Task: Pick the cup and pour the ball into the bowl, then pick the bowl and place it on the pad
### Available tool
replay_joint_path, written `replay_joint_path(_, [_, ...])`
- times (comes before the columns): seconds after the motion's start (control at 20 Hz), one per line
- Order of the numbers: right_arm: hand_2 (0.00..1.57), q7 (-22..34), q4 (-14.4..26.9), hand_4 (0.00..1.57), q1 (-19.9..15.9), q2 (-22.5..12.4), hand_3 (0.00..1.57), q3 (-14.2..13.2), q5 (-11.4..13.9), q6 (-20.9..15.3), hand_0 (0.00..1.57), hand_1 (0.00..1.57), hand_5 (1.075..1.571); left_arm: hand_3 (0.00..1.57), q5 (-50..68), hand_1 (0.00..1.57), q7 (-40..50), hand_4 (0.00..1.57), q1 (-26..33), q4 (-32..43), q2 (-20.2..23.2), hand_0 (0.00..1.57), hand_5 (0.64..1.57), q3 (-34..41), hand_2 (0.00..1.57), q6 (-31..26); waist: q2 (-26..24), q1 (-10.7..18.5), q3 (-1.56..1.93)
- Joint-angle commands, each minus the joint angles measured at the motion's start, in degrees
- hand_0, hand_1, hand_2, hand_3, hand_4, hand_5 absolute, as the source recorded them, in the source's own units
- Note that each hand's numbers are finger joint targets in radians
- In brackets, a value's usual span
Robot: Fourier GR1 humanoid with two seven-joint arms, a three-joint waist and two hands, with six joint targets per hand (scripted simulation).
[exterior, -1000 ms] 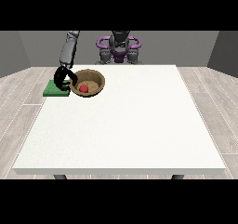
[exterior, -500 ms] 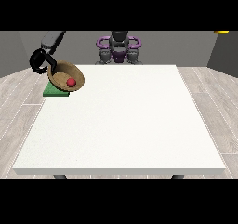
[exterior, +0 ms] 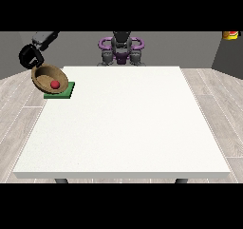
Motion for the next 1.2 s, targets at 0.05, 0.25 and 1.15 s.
replay_joint_path(0.05, [1.57,-1.7,0.6,1.07,1.5,0.6,0.49,-1.9,-1.0,-0.5,1.57,1.57,1.568,0.00,0.1,0.00,-4.6,1.22,2.6,2.0,0.7,0.00,1.553,0.6,0.00,-1.9,2.0,0.9,0.03])
replay_joint_path(0.25, [1.57,-3.6,0.5,1.06,0.4,3.8,0.44,-3.1,-2.4,-2.4,1.57,1.57,1.569,0.00,1.0,0.00,-7.2,1.21,1.6,3.7,2.5,0.00,1.553,1.4,0.00,-4.5,5.5,1.8,0.01])
replay_joint_path(1.15, [1.41,-4.2,3.6,0.00,0.0,2.5,0.82,-7.5,-4.2,-7.9,1.51,1.51,1.552,0.00,1.4,0.00,-5.1,1.19,-0.1,2.2,2.9,0.00,1.561,-1.0,0.00,-1.2,4.4,1.1,0.04])
